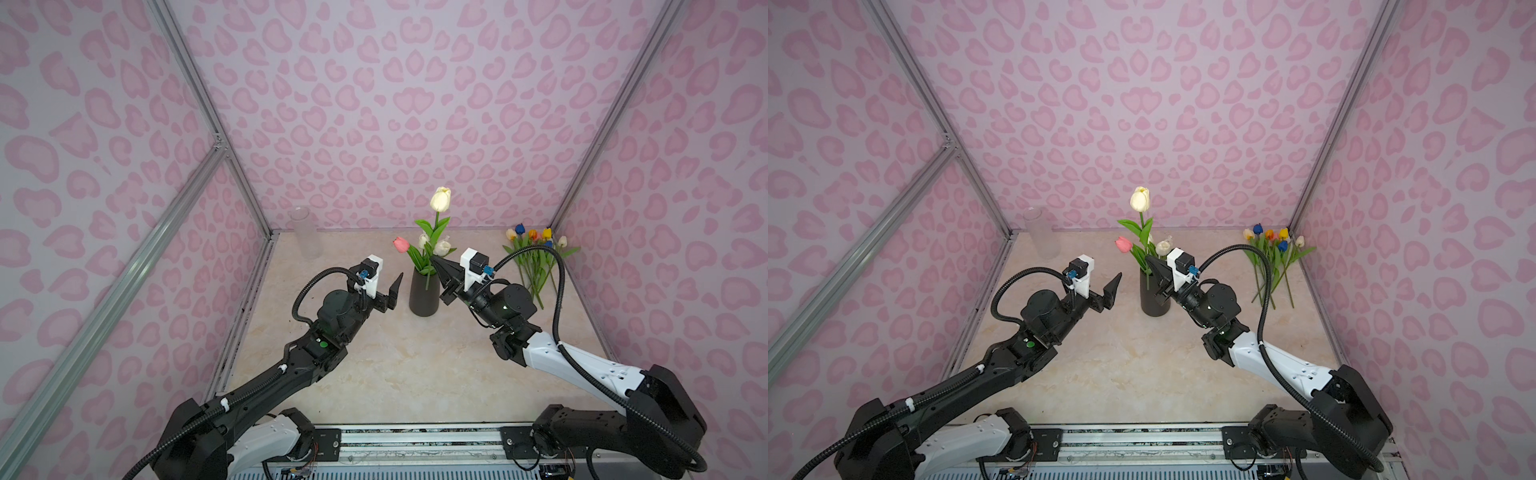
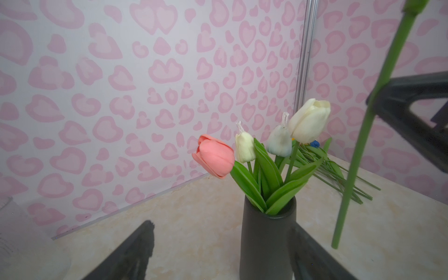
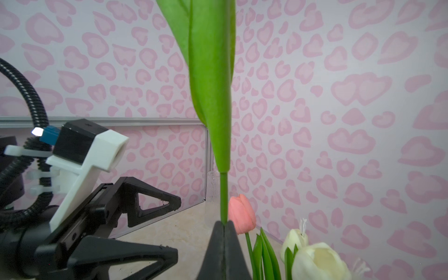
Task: Arrange the flowers into the vase
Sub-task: 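Lift the cream tulip with the right gripper and carry it over the vase, then lower the cream tulip stem into the vase with the right gripper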
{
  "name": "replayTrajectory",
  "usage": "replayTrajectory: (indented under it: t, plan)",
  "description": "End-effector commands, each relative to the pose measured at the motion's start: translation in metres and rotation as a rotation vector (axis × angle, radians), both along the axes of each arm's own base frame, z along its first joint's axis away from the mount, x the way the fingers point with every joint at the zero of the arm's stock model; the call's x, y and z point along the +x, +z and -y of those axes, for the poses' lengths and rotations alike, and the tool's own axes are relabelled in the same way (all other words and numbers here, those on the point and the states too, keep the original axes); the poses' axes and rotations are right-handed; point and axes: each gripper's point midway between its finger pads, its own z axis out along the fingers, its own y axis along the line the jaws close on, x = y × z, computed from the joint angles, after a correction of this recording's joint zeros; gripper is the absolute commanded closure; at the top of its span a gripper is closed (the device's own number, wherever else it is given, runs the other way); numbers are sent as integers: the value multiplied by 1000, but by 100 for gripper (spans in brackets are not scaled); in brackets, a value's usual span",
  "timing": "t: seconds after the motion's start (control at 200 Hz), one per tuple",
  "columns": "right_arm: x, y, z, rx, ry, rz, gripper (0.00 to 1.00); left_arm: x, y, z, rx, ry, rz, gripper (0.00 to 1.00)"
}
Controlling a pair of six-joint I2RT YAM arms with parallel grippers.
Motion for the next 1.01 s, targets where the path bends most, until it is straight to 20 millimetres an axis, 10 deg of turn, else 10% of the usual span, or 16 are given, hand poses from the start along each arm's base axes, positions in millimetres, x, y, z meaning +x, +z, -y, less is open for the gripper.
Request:
replayTrajectory:
  t: [0.0,1.0]
  plan:
    - [8,13,10,35,-97,88,100,-2,3,-5,-1,14,22,13]
    - [62,-22,5,-42,-202,46,100,-5,-13,-16,17,58,-1,13]
